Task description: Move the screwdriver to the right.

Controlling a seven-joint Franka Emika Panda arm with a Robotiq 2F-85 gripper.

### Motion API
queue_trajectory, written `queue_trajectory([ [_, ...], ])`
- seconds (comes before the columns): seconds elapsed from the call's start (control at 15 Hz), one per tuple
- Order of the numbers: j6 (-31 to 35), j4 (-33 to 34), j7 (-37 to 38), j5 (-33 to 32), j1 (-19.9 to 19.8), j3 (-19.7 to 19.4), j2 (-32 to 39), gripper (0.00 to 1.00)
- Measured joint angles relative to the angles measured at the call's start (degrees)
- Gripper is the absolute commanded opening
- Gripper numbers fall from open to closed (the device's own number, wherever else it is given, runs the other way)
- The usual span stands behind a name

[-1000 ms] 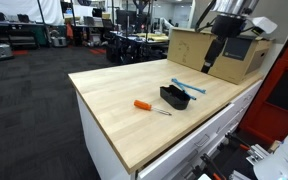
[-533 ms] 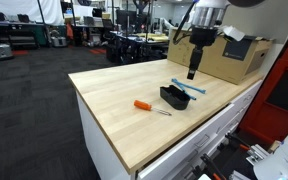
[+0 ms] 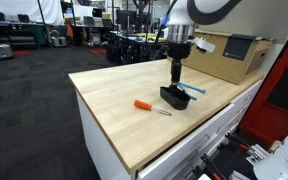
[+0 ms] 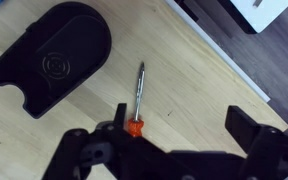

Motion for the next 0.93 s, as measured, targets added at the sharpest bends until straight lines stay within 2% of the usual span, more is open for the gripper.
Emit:
queue_trajectory([
  [0.6,3.5,10.2,1.5,-1.0,0.1,3.0,17.2,1.0],
  [0.93,4.0,15.4,2.9,-4.8,-0.5,3.1,24.8,0.94],
])
